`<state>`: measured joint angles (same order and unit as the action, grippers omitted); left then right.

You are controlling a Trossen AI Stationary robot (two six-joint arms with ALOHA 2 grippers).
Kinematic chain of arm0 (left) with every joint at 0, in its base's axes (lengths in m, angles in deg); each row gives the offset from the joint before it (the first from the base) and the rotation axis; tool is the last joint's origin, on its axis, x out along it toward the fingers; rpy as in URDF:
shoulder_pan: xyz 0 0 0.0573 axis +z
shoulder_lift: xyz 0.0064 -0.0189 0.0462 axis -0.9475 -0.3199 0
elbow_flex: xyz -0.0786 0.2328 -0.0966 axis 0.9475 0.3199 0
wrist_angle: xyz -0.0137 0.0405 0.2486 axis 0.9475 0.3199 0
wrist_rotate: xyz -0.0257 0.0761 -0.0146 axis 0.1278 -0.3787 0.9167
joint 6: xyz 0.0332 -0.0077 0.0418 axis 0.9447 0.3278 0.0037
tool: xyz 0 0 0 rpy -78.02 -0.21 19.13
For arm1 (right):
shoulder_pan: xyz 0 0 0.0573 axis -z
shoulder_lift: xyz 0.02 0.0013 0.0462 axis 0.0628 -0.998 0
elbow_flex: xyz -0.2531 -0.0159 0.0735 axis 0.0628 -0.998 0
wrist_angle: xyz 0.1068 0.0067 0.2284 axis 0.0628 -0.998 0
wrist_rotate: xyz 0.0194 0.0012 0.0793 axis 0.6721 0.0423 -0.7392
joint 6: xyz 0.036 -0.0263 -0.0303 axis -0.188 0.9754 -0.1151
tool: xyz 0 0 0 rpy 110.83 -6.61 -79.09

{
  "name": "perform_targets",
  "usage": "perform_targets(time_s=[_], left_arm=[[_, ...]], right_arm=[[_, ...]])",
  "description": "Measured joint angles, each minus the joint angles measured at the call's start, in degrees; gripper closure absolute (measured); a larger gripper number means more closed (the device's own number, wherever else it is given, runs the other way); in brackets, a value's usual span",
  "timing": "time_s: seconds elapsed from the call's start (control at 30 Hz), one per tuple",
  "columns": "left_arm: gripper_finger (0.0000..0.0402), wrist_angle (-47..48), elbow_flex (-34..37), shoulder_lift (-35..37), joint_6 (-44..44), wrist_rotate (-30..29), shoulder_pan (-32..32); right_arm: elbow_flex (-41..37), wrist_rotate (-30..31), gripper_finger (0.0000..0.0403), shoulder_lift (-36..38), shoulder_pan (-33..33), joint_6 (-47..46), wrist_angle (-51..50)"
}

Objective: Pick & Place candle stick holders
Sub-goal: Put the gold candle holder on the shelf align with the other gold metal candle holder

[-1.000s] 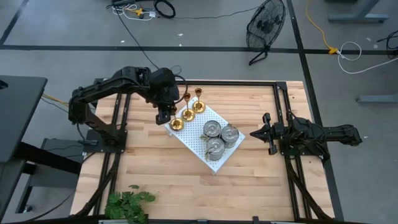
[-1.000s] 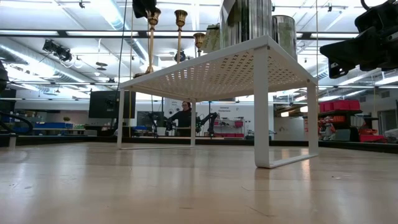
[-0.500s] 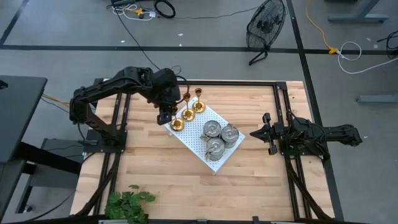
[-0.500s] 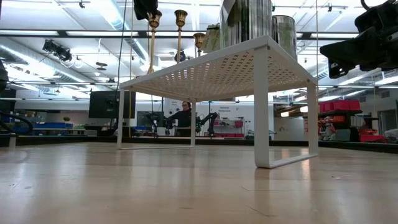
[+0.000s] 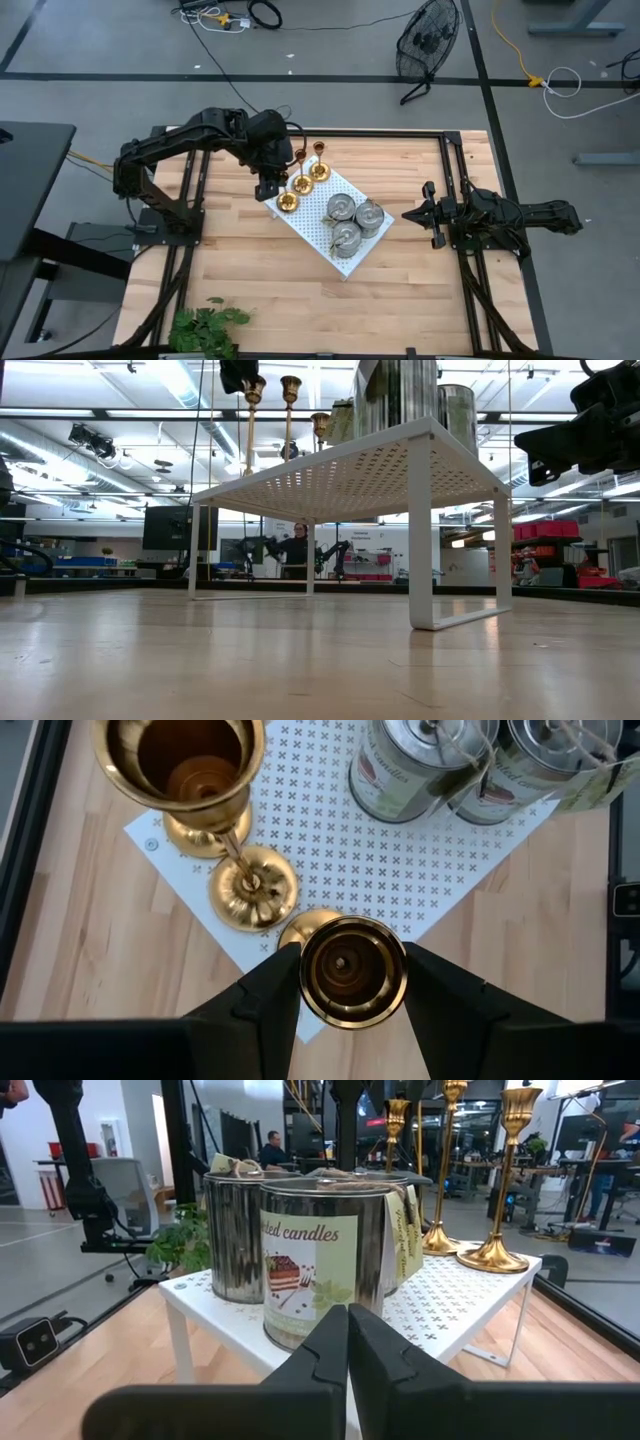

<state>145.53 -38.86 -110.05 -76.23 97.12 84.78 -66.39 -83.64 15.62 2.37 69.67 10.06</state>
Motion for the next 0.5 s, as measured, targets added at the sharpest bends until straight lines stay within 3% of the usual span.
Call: perform_targets(time_s=[0.5], left_arm=[[0.023, -0.3, 0.0, 0.0, 0.1, -0.3, 0.0]], right_arm=[[0.0, 0.0, 0.0387, 0.0, 0.0, 0.0, 0.0]])
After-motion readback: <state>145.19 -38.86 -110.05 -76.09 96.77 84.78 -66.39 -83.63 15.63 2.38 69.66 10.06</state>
